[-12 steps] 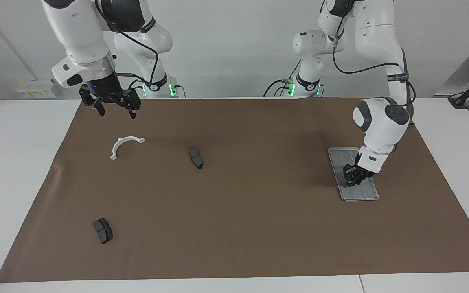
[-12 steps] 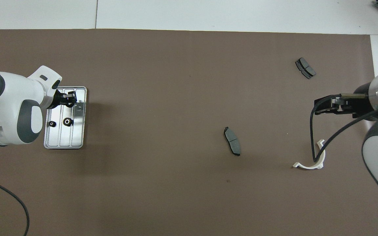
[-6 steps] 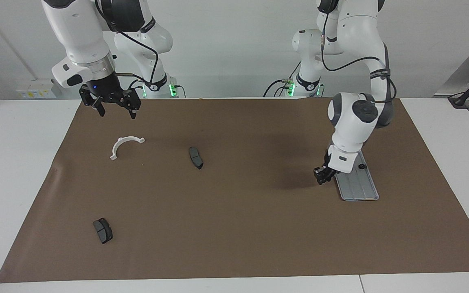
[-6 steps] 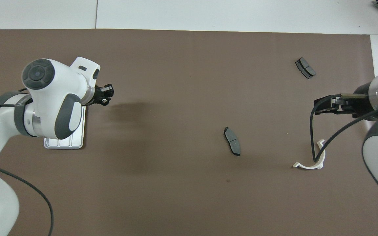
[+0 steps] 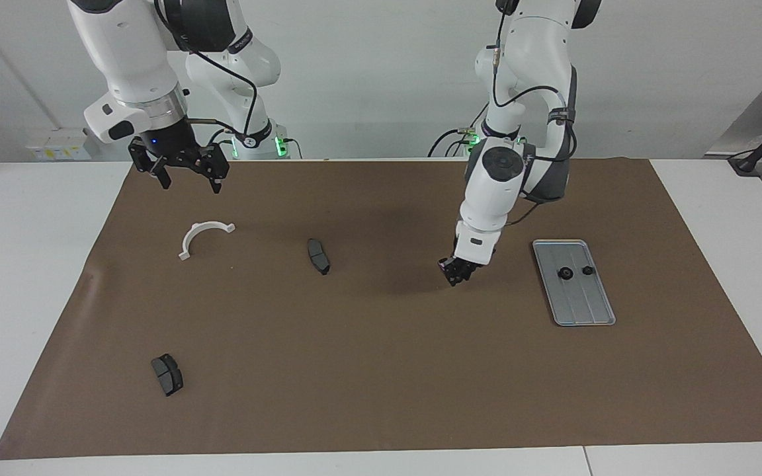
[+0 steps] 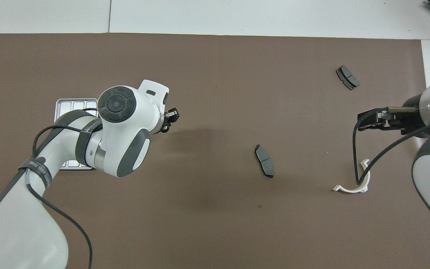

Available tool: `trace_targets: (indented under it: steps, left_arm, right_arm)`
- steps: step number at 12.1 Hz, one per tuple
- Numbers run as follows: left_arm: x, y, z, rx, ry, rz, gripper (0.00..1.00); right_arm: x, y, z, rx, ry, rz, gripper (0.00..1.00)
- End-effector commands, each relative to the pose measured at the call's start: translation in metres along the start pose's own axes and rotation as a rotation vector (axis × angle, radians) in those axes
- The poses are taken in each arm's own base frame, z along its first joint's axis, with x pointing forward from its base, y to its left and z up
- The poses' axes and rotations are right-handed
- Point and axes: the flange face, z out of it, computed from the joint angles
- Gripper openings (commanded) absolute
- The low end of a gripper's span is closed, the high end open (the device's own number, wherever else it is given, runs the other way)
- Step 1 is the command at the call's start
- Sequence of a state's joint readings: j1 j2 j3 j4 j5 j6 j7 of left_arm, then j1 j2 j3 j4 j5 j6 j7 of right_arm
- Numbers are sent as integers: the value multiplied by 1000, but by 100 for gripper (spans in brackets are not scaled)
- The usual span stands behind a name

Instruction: Place bearing gear from tray to pile

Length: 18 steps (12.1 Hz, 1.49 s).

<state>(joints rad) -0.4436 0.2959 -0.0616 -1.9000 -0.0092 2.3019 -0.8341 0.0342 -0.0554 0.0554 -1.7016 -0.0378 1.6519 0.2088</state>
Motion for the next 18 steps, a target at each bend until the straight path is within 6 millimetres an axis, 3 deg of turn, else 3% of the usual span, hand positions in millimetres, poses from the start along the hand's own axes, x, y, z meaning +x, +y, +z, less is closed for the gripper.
trace_targets:
  steps: [1, 4, 5, 7, 8, 11, 13, 15, 17, 18]
  left_arm:
    - [-20, 19, 3, -10, 9, 20, 6]
    - [-41, 36, 15, -16, 4, 51, 18]
    - [-41, 38, 14, -25, 10, 25, 32]
    - [-46, 43, 11, -25, 9, 20, 86]
    - [-45, 45, 8, -23, 8, 18, 98]
    - [-25, 35, -10, -34, 30, -13, 100]
    - [27, -17, -52, -23, 47, -83, 100]
    - [66, -82, -81, 24, 13, -21, 100]
    - [96, -141, -88, 57, -27, 72, 100]
    - [111, -175, -87, 64, -37, 115, 99]
  right_arm:
    - [-2, 3, -2, 22, 1, -22, 100]
    - [-5, 3, -3, 19, -17, -28, 100]
    - [-6, 2, -5, 20, -10, -31, 100]
    - [-5, -3, -6, 20, 0, -30, 100]
    - [-4, -6, -7, 21, 15, -33, 100]
    - [-1, -5, -7, 21, 29, -30, 100]
    - [1, -7, -9, 27, 55, -30, 100]
    - [2, -7, -8, 27, 58, -30, 100]
    - [1, -15, -7, 30, 70, -39, 100]
    - [-3, -39, -7, 36, 76, -57, 100]
